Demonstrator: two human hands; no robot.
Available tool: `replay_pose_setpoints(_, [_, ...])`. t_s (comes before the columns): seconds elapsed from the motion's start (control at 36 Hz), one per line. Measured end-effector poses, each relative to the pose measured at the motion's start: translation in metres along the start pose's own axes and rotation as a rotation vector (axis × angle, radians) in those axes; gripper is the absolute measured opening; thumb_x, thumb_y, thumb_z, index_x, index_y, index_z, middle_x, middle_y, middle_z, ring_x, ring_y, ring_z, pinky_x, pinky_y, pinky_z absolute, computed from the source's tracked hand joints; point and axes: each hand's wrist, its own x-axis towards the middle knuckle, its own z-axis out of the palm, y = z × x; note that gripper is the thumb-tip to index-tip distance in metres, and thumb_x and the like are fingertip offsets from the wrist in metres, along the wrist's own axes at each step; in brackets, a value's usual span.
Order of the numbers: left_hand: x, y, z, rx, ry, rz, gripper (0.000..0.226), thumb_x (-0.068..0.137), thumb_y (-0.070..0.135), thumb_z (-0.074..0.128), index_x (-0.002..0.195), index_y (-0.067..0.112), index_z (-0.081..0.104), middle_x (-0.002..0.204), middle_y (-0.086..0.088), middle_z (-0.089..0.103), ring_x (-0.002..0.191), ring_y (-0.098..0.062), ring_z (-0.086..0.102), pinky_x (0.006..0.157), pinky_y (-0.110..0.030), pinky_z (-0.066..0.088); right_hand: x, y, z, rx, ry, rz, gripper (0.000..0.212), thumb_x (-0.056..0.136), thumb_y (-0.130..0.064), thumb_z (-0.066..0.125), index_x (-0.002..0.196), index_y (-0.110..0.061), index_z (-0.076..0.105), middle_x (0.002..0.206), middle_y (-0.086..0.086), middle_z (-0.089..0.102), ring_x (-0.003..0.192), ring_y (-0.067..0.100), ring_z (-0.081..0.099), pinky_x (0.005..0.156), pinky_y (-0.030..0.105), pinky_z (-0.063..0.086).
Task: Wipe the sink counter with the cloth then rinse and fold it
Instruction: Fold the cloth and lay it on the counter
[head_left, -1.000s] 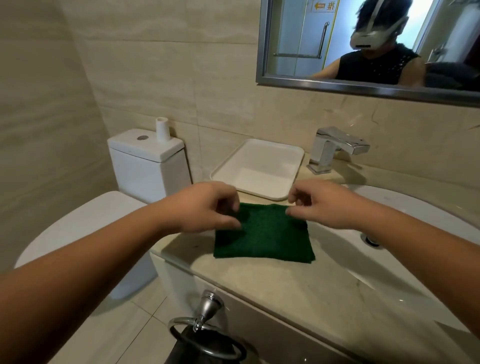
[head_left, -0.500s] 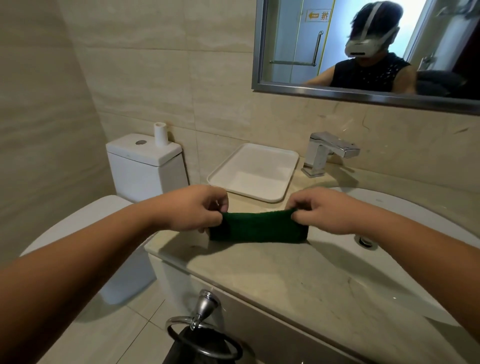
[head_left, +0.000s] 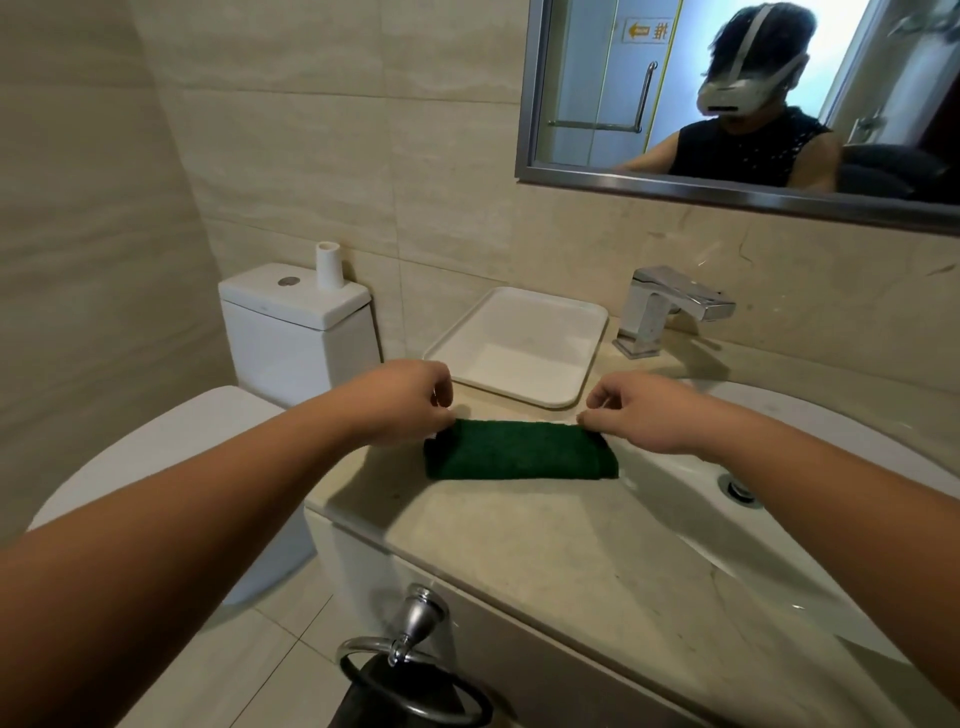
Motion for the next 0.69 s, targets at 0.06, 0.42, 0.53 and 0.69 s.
replay_pose_setpoints(0.06, [0.002, 0.001, 0.004, 0.044, -0.034, -0.032, 0.028, 0.100, 0.044, 0.066, 0.119, 0.023, 0.064, 0.114, 0.000, 0.068, 0.097, -0.015, 0.064, 0.087, -0.032, 0.057, -0.002, -0.003, 0.005, -0.065, -0.063, 0.070, 0.056, 0.095, -0.062, 0.060, 0.131, -0.019, 0.062, 0.115, 0.004, 0.069, 0.098, 0.022, 0.067, 0.092, 0.045, 0.060])
replay_pose_setpoints(0.42, [0.006, 0.014, 0.015, -0.166, -0.223, -0.297, 0.025, 0.094, 0.026, 0.077, 0.100, 0.002, 0.071, 0.093, -0.015, 0.074, 0.074, -0.025, 0.069, 0.063, -0.031, 0.060, -0.006, -0.017, 0.017, -0.041, -0.094, 0.164, 0.041, 0.092, -0.039, 0.077, 0.104, -0.001, 0.069, 0.089, 0.019, 0.078, 0.083, 0.036, 0.079, 0.068, 0.048, 0.067])
replay_pose_setpoints(0.53, [0.007, 0.016, 0.014, -0.308, -0.265, -0.274, 0.020, 0.094, 0.021, 0.073, 0.110, 0.009, 0.070, 0.114, -0.020, 0.069, 0.090, -0.030, 0.068, 0.075, -0.036, 0.062, -0.007, -0.018, 0.015, 0.011, -0.089, 0.154, 0.031, 0.089, -0.026, 0.081, 0.103, -0.006, 0.063, 0.101, 0.018, 0.072, 0.082, 0.029, 0.073, 0.072, 0.045, 0.066])
replay_pose_setpoints(0.69, [0.022, 0.015, -0.004, -0.753, -0.159, -0.247, 0.022, 0.098, 0.008, 0.063, 0.119, 0.002, 0.063, 0.120, -0.024, 0.066, 0.106, -0.042, 0.070, 0.083, -0.045, 0.065, 0.000, -0.012, 0.002, 0.425, -0.072, 0.156, 0.028, 0.088, -0.008, 0.080, 0.108, -0.002, 0.061, 0.105, 0.023, 0.070, 0.085, 0.038, 0.077, 0.069, 0.044, 0.067])
